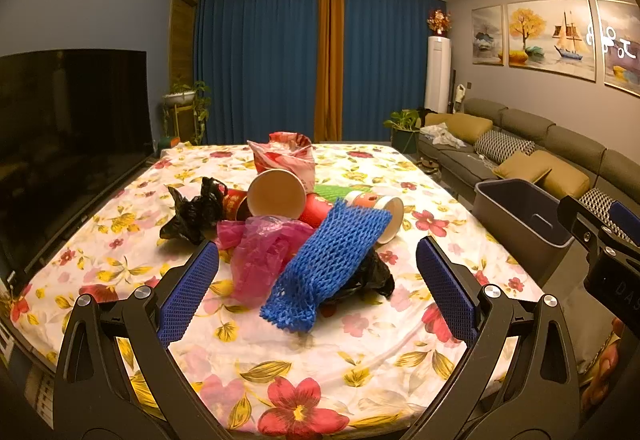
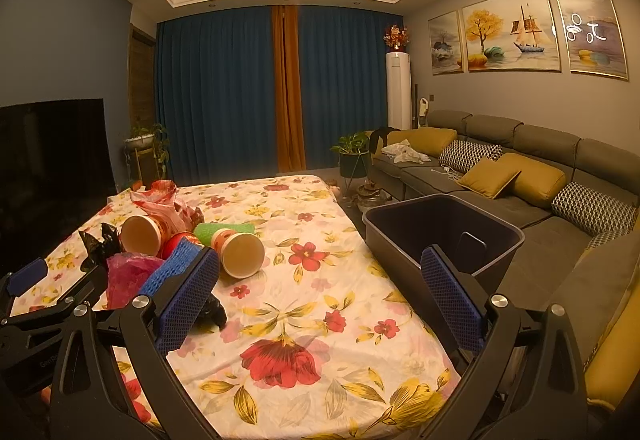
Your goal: Collect trash
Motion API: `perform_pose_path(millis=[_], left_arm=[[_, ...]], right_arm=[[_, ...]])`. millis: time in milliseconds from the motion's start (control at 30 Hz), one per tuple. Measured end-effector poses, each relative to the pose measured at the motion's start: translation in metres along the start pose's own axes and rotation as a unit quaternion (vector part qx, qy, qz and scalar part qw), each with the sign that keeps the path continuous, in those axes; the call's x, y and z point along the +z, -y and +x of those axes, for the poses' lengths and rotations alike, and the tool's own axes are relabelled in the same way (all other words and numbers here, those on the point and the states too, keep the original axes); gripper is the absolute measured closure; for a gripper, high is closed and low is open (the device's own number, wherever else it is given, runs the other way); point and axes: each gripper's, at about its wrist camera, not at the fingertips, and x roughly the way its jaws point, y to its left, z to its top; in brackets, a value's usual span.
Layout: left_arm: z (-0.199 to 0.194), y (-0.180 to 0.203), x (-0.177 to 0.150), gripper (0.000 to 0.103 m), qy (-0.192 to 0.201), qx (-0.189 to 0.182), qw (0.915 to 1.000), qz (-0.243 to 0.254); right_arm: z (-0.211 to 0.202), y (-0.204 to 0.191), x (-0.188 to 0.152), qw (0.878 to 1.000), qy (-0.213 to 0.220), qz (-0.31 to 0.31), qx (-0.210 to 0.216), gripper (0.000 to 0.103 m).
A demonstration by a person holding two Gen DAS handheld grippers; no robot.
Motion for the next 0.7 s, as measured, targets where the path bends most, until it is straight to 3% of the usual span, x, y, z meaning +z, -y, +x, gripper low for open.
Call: perform_pose_path(millis=[700], left_arm=[[-0.0005, 0.0014, 0.0001, 0.005, 0.0, -0.002, 1.0, -0.002]], right_arm=[[-0.0005, 0.0015, 0.0011, 1.0, 0.001, 0.0, 0.0, 0.005]])
